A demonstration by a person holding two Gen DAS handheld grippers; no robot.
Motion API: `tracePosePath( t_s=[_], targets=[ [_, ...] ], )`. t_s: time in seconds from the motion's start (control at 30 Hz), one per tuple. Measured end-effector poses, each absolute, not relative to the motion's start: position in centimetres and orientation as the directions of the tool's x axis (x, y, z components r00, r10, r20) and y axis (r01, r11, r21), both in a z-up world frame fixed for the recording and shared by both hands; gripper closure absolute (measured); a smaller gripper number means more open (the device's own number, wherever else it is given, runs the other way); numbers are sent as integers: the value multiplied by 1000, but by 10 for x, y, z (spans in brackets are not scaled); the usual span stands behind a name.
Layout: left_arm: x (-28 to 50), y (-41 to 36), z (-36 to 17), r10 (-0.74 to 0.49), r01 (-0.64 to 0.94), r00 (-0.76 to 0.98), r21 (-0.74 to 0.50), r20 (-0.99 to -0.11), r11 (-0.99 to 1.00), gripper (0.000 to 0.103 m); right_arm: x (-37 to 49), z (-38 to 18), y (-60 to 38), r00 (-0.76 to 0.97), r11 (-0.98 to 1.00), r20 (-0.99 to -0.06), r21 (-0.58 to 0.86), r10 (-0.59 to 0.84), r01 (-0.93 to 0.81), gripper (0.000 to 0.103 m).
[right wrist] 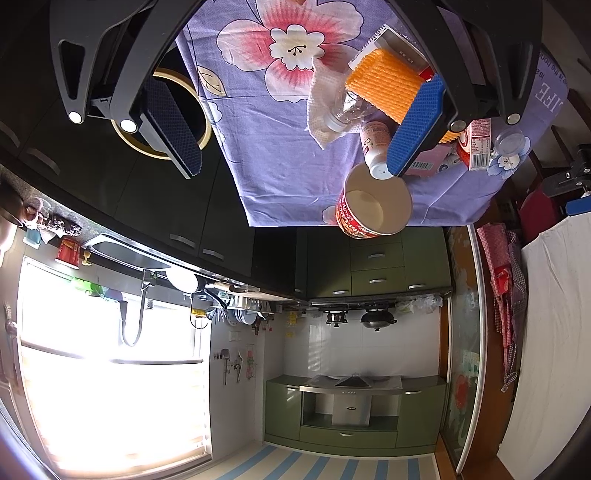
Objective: Collect trash
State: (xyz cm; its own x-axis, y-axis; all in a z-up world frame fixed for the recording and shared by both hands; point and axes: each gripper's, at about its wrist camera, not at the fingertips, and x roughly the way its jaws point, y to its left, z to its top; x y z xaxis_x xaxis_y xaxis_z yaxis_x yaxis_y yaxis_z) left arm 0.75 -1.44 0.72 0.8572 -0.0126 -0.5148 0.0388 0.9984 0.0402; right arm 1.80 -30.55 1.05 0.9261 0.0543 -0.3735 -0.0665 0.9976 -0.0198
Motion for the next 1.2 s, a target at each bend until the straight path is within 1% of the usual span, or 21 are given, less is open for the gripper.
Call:
tracePosePath(
  t_s=[1.2],
  targets=[
    [5, -18, 5, -23, 52, 855, 41, -519, 998, 6, 18, 11, -307, 925, 998, -378, -20, 51, -63, 4]
  ],
)
